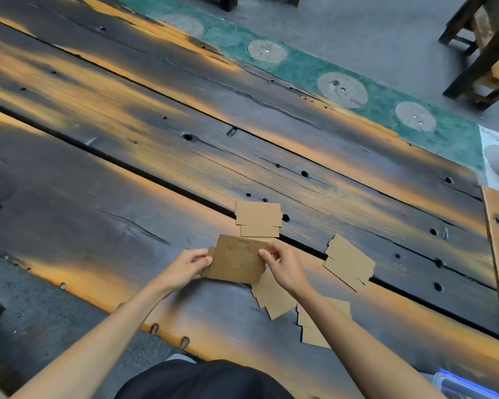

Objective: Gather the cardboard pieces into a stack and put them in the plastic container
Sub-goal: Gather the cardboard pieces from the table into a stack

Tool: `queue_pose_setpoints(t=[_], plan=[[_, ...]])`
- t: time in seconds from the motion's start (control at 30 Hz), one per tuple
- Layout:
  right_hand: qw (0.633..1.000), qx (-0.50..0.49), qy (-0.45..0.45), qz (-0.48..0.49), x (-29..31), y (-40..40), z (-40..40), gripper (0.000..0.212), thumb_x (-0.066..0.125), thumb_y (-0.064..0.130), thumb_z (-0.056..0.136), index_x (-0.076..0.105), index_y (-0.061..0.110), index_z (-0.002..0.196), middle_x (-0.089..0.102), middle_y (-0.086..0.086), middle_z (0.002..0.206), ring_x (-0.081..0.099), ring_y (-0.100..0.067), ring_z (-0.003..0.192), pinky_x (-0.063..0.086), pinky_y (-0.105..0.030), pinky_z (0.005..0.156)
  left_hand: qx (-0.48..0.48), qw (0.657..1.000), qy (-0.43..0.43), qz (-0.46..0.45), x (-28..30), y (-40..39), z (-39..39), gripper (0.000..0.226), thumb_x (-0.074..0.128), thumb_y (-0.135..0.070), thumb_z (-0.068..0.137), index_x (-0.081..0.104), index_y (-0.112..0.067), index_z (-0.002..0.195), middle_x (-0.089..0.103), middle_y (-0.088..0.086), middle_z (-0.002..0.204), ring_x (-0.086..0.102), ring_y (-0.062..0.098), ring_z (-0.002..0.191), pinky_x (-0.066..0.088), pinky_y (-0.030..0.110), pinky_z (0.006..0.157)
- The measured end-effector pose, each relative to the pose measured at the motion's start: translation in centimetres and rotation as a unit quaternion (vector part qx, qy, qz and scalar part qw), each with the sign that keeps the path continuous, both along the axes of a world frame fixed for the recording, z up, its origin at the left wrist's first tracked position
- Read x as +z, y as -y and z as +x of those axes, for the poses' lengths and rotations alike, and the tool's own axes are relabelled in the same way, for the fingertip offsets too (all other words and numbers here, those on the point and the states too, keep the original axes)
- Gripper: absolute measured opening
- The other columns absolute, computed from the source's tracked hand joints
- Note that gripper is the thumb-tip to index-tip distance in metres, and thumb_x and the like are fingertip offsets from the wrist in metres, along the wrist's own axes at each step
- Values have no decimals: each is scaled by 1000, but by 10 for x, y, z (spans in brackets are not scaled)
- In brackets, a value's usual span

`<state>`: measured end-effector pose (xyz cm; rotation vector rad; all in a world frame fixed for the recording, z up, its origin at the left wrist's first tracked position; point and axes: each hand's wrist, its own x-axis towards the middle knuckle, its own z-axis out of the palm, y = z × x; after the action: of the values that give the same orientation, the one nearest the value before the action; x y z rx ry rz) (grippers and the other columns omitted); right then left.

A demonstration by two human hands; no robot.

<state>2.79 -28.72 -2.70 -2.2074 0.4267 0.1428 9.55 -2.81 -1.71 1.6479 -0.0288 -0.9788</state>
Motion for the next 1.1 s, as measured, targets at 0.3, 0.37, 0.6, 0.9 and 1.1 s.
queue_pose_setpoints(t=[0.3,0.37,0.6,0.9,1.1], plan=[[996,-45,-35,62,-16,-6,16,16,66,31,96,73,16,93,71,-3,90,64,-15,87,51,-28,74,86,995,9,47,-27,6,18,15,55,-6,101,69,-3,105,78,-4,77,72,4,74,57,16,67],[996,-46,-37,73,-18,-4,23,15,67,30,96,74,17,94,72,-4,92,63,-13,85,50,-16,65,86,995,8,54,-29,7,24,16,54,-4,101,69,-1,107,78,-2,78,72,1,69,57,15,63],[999,-6,-31,-29,-25,28,51,19,59,31,99,75,22,104,73,8,98,61,-2,83,45,-25,72,108,991,18,79,-40,12,48,21,50,-2,102,65,8,113,72,22,97,67,25,84,58,34,80],[927,223,-92,-288,-44,99,79,59,60,13,92,46,27,147,34,4,162,37,-24,139,54,-39,89,136,986,-2,99,-61,14,73,19,51,-5,102,66,1,110,74,22,97,67,29,92,57,45,88],[896,335,-85,-279,-56,114,96,71,60,16,93,33,30,157,18,4,169,16,-22,155,42,-47,112,134,985,-10,109,-69,21,83,17,53,-9,102,69,-11,105,78,7,91,69,28,94,53,51,96]])
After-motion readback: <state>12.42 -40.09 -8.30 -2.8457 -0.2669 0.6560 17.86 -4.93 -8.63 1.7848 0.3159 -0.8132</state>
